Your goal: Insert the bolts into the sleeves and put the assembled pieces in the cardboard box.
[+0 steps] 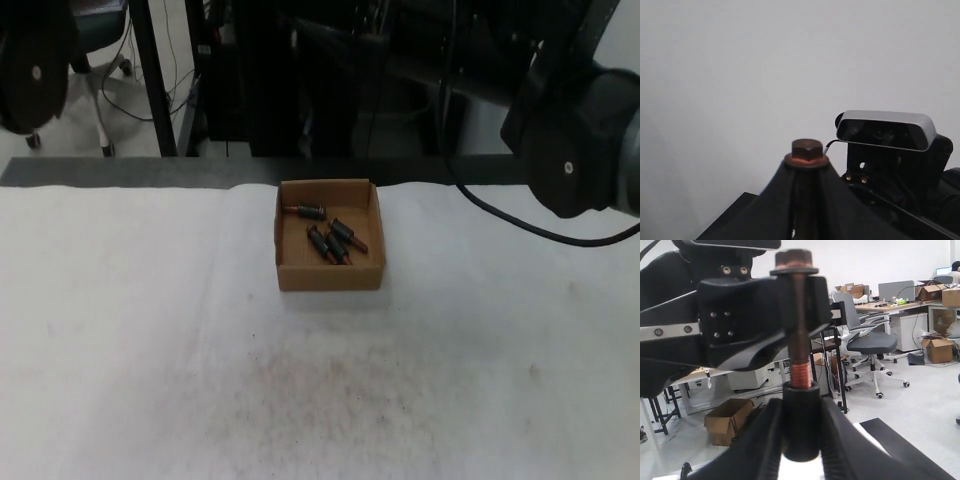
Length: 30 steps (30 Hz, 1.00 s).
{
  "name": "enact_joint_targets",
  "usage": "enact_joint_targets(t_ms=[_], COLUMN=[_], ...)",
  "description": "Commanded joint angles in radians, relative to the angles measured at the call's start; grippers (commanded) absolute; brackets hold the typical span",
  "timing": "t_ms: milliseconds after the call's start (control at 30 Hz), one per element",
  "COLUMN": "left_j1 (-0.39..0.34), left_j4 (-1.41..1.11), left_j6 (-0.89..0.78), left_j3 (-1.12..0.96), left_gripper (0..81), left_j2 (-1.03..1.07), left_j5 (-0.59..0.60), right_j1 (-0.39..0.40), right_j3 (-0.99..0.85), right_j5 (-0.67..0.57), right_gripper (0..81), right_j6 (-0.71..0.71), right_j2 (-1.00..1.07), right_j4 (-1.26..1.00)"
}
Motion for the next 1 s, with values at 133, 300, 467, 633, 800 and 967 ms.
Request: enact_joint_targets(t_ms=[133, 300, 467, 633, 800, 967], left_j1=[-0.001, -0.001, -0.001, -0.001, -0.001, 0.014], left_j4=[0.015, 0.004, 0.004, 0.004, 0.004, 0.004], left_j6=[0.018, 0.008, 0.008, 0.008, 0.008, -0.004], left_j3=[0.018, 0.018, 0.018, 0.018, 0.002, -0.033], left_gripper=[1.6, 27.7, 50.7, 51.0, 51.0, 51.0], left_j2=[0.006, 0.006, 0.004, 0.004, 0.004, 0.004], left_j5=[0.049, 0.083, 0.072, 0.072, 0.072, 0.070], right_j1=[-0.005, -0.010, -0.025, -0.034, -0.034, -0.034], right_j3=[-0.016, -0.016, -0.016, -0.016, -0.016, -0.016], right_j5=[0.016, 0.016, 0.006, -0.011, -0.015, -0.015], right_gripper=[0.8, 0.8, 0.8, 0.8, 0.8, 0.8], right_j6=[0.015, 0.015, 0.039, 0.039, 0.039, 0.037], right_j2=[-0.021, -0.021, -0.021, -0.021, -0.021, -0.021], right_j4=[-0.059, -0.059, -0.059, -0.059, -0.031, -0.020])
